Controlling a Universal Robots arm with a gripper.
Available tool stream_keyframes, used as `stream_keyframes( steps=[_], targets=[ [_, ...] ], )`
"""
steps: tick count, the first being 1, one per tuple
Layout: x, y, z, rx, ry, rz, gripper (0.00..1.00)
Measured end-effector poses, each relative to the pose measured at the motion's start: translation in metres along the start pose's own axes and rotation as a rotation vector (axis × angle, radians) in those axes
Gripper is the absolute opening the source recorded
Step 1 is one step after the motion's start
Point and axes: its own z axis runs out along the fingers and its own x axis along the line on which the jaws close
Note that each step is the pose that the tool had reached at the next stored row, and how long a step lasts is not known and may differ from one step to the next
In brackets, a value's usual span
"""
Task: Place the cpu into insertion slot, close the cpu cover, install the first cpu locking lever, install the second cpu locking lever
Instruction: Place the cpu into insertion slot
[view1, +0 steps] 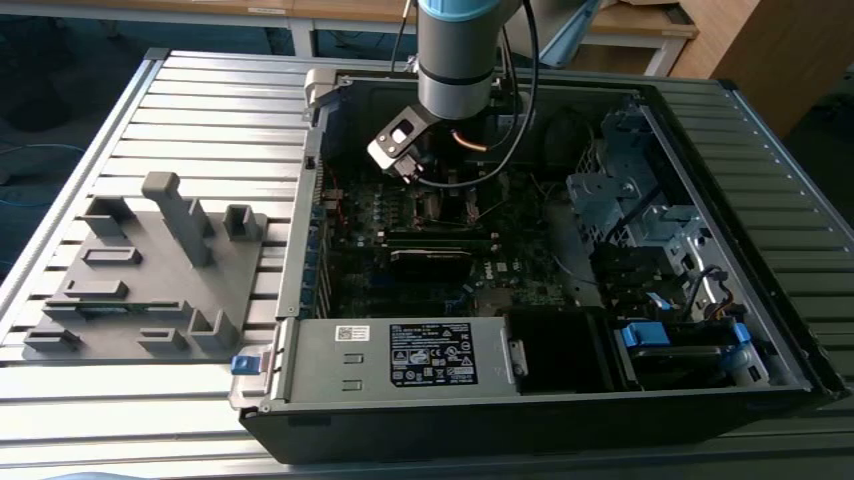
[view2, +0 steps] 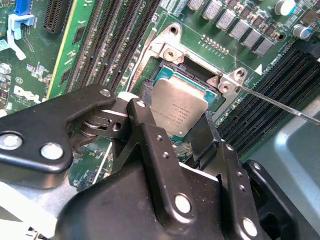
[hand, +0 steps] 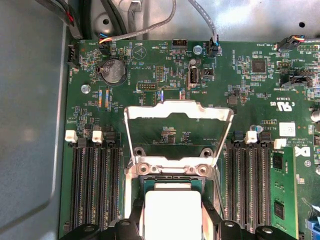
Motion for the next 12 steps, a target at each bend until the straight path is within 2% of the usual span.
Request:
stream_keyframes(
  steps=[5,6,12],
  targets=[
    [0.0002,0.0001,0.0004,-0.0006,0.0009,0.000,0.55],
    [0.0001,0.0001,0.0002,-0.0003,0.0005,0.000,0.62],
    [0.0000,0.0000,-0.0005,0.0001,-0.0002,0.000,0.62]
  ],
)
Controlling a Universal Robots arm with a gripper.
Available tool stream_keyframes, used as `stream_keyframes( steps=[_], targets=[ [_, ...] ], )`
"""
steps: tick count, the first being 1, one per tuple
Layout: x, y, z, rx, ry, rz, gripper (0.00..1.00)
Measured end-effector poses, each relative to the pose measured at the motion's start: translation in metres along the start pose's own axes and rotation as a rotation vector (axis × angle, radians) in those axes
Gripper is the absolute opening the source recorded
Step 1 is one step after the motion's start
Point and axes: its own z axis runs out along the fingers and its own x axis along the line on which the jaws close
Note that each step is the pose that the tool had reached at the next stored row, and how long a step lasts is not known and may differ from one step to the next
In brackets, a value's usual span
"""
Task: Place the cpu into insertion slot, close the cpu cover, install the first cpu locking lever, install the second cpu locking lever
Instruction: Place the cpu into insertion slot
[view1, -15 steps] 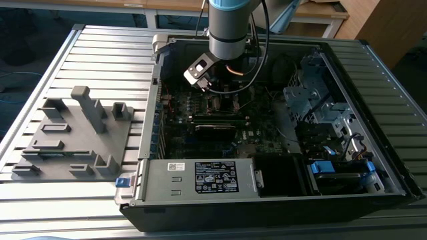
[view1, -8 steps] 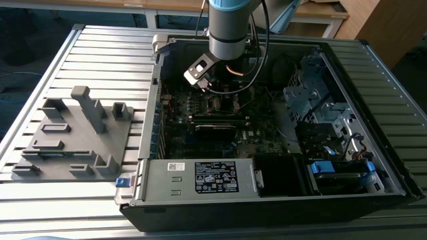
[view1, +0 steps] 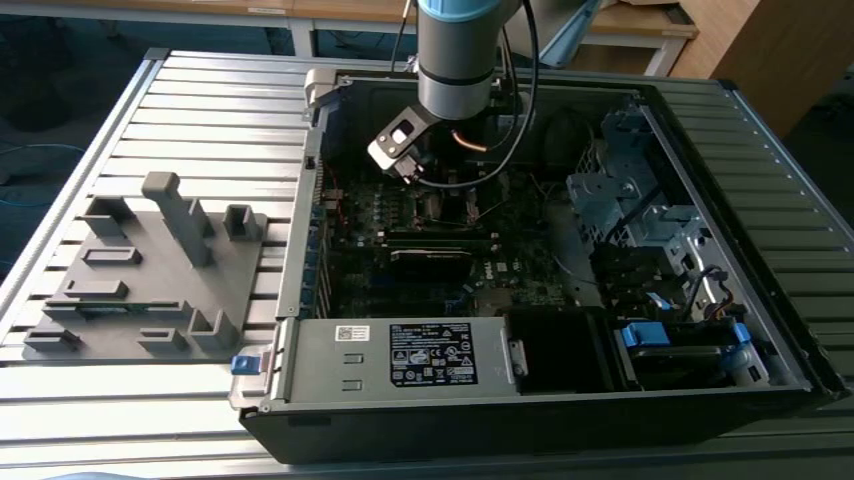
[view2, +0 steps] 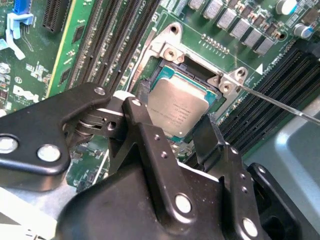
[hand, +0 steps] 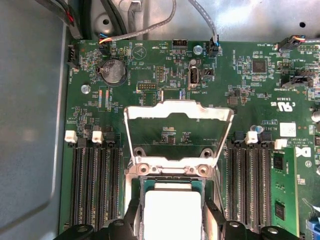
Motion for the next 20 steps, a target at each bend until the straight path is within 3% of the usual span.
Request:
stream_keyframes(
  steps=[7,14,17,19,20],
  targets=[
    [0.0002,0.0006,-0.0085,-0.0001,0.0002,0.000,0.62],
    [0.0002,0.0006,-0.0088,-0.0002,0.0003,0.000,0.62],
    [0.0002,0.0006,-0.0089,-0.0002,0.0003,0.000,0.54],
    [0.0002,0.0006,-0.0090,-0.0002,0.0003,0.000,0.41],
    [0.0002,0.0006,-0.0090,-0.0002,0.0002,0.000,0.41]
  ],
)
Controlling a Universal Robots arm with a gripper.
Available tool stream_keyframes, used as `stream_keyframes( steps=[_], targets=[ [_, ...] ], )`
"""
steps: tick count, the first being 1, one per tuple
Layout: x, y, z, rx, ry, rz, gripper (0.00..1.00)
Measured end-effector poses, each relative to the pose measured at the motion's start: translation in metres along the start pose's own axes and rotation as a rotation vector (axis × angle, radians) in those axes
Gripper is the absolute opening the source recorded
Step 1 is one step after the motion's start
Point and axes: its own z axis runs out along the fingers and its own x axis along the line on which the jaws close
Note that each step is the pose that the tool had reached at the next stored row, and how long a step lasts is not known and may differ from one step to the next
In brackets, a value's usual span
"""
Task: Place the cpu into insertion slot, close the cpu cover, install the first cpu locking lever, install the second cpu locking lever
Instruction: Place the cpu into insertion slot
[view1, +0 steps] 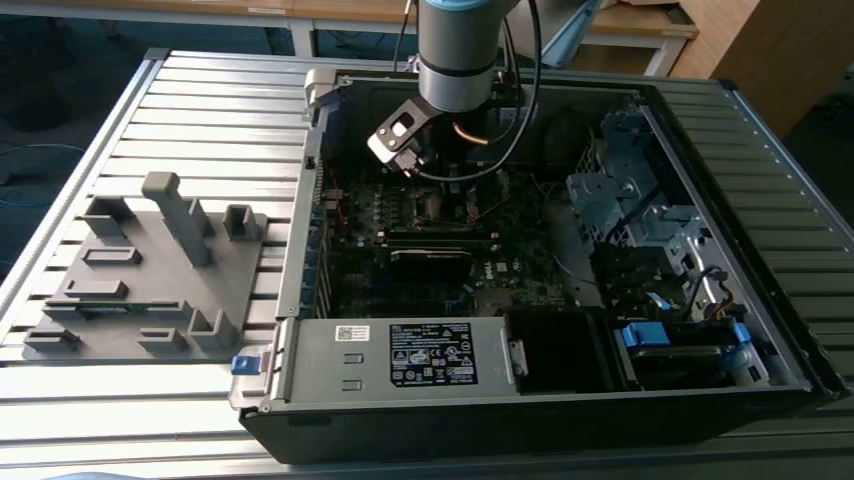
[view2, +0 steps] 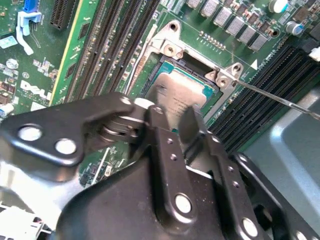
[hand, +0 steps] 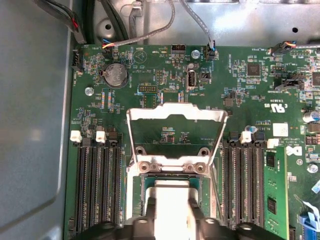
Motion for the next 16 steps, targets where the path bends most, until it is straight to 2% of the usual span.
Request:
stream_keyframes(
  steps=[2,3,5,6,8,11,13,16],
  targets=[
    [0.0000,0.0000,0.0000,-0.0001,0.0001,0.000,0.30],
    [0.0000,0.0000,-0.0001,0.0000,0.0000,0.000,0.30],
    [0.0000,0.0000,-0.0002,0.0000,0.0000,0.000,0.18],
    [0.0000,0.0000,-0.0002,0.0000,0.0000,0.000,0.18],
    [0.0000,0.0000,-0.0003,-0.0001,0.0001,0.000,0.10],
    [0.0000,0.0000,-0.0004,0.0001,0.0001,0.000,0.10],
    [0.0000,0.0000,-0.0004,0.0092,-0.0002,0.000,0.10],
    [0.0000,0.0000,-0.0004,0.0099,-0.0001,0.000,0.10]
  ],
)
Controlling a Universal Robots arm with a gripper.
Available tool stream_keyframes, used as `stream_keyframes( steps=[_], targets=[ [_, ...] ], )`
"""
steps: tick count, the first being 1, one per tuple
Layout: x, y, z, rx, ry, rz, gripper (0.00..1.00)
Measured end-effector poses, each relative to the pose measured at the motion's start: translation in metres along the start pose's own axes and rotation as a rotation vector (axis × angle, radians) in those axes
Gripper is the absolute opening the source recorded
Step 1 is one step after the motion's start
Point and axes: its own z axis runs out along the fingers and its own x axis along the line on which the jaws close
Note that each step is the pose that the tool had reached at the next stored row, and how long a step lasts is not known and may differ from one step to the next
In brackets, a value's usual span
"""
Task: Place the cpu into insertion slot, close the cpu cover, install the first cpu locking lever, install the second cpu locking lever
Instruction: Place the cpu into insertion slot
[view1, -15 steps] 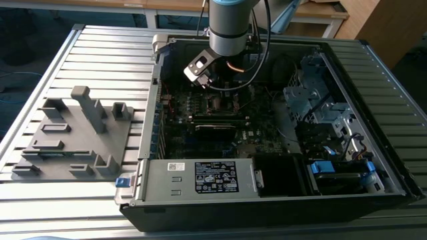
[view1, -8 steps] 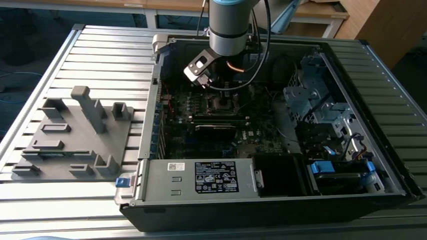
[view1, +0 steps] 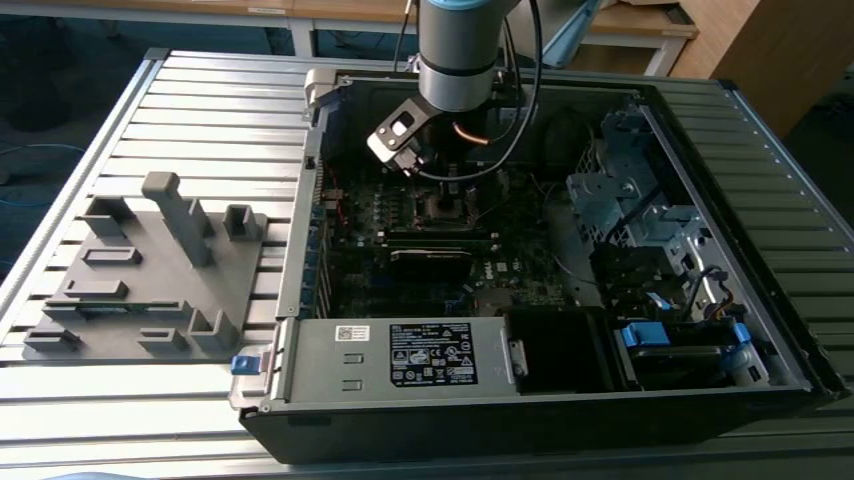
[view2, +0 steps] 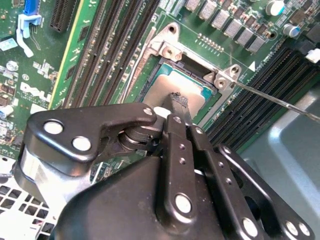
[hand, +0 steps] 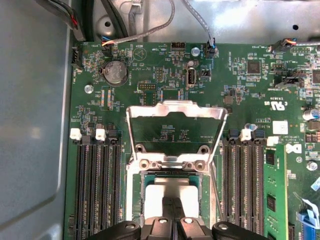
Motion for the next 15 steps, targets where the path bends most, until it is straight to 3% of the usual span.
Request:
stream_keyframes(
  steps=[7,9,15],
  targets=[
    [0.0023,-0.0003,0.0022,0.0013,0.0000,0.000,0.10],
    [0.0019,-0.0007,0.0043,0.0027,-0.0039,0.000,0.10],
    [0.0019,-0.0008,0.0052,0.0018,-0.0030,0.000,0.10]
  ],
)
